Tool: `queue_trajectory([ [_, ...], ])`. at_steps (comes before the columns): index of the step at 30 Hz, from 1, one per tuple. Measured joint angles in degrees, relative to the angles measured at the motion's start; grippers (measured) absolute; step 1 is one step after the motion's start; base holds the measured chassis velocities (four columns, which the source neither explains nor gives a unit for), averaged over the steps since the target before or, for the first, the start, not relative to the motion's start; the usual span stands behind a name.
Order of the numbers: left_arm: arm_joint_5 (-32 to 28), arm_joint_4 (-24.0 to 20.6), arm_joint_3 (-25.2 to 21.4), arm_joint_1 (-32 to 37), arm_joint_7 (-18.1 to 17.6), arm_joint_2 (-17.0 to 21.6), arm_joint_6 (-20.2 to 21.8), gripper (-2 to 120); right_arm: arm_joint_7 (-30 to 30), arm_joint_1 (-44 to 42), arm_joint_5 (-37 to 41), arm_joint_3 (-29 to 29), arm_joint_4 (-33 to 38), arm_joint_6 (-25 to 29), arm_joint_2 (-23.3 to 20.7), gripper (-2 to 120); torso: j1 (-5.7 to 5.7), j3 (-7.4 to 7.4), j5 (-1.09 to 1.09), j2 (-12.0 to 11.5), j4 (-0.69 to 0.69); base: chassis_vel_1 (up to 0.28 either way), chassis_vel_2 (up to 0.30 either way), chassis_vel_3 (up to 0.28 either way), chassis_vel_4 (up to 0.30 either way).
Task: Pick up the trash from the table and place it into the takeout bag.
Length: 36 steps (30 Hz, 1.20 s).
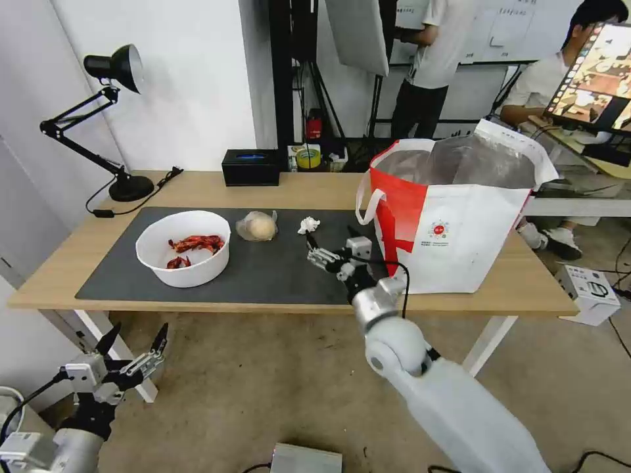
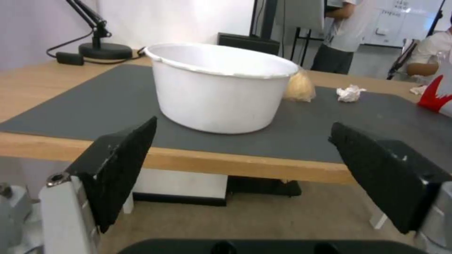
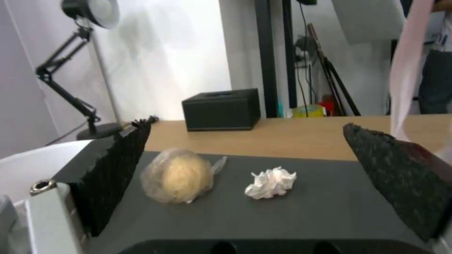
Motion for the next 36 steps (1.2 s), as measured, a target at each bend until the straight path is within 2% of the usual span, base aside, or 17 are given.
queue_trajectory([
  [2,0.00,0.00,-0.01,0.01,0.01,0.00,-0.01,100,0.04,0.16,0.09,-0.07,-0.13,-0.04,0.02,100,0.00,0.00,0.00,0.00,0.00,0.000,0.000,0.000,0.000],
  [4,-0.03,0.09,-0.34,-0.12,0.15,-0.01,-0.16,100,0.84,6.16,1.20,-2.38,-5.26,-0.82,1.28,100,0.00,0.00,-0.01,0.00,0.00,0.000,0.000,0.000,0.000],
  [8,-0.19,0.44,-0.40,-0.62,0.16,0.24,-0.16,100,2.24,12.51,2.09,-4.98,-10.58,-1.90,3.50,100,0.00,0.00,-0.02,0.00,0.01,0.000,0.000,0.000,0.000],
  [15,-0.35,0.87,-0.36,-1.34,0.16,0.41,-0.13,100,4.91,19.74,5.58,-7.73,-18.16,-5.31,8.04,100,0.00,0.00,0.00,0.00,0.01,0.000,0.000,0.000,0.000],
  [24,-1.12,1.30,-0.79,-1.46,0.16,0.87,-0.09,100,10.81,24.69,11.05,-7.77,-28.35,-10.35,15.02,100,-0.01,0.00,0.00,0.00,0.01,0.000,0.000,0.000,0.000],
  [36,-1.28,1.38,-0.81,-1.45,0.54,0.71,-0.12,100,18.40,29.34,19.93,-6.02,-38.32,-15.36,22.39,100,-0.01,-0.01,-0.01,0.00,0.02,0.000,0.000,0.000,0.000],
])
